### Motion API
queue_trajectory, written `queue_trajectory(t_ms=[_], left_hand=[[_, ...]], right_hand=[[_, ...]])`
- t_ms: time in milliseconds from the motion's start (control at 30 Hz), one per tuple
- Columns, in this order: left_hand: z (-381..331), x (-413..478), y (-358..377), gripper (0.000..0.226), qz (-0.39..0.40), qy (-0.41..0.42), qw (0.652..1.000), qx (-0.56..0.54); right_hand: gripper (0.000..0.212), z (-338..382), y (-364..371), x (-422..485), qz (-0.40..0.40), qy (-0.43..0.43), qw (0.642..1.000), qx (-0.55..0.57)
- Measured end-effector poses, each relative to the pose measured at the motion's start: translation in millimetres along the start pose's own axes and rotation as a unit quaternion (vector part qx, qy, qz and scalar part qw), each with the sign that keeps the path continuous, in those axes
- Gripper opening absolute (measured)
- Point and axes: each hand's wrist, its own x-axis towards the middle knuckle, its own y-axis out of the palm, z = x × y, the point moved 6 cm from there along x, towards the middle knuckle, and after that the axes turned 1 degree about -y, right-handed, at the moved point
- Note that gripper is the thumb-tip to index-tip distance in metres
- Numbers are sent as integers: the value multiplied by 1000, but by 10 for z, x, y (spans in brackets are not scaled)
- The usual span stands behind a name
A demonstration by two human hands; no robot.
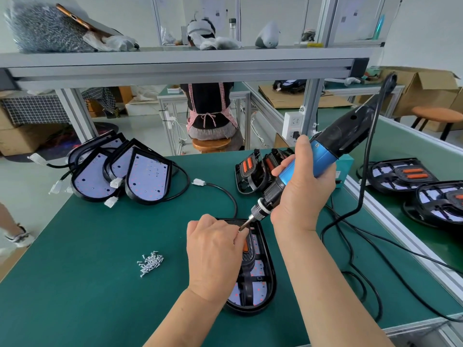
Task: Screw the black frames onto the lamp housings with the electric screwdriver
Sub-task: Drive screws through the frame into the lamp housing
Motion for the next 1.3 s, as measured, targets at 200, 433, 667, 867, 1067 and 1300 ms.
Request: queue_trajectory(t_ms=[200,433,667,867,1067,1300], left_hand=[[-4,-40,68,54,9,-4,1000,-14],[-67,-12,81,60,16,18,999,-22],[66,27,74,31,49,-50,997,-14],[592,-119,233,101,150,-277,937,-152],[733,-186,506,92,244,-370,866,-232],[757,-203,550,66,239,-391,838,-296]], right_hand=[[18,-32,47,-34,63,12,998,-1],[18,-12,57,2,80,19,997,-5],[21,-67,47,81,67,22,998,-1],[22,-142,-13,327,55,-11,998,-41],[18,-426,-60,489,60,-28,993,-97],[21,-678,-109,486,55,-12,991,-120]])
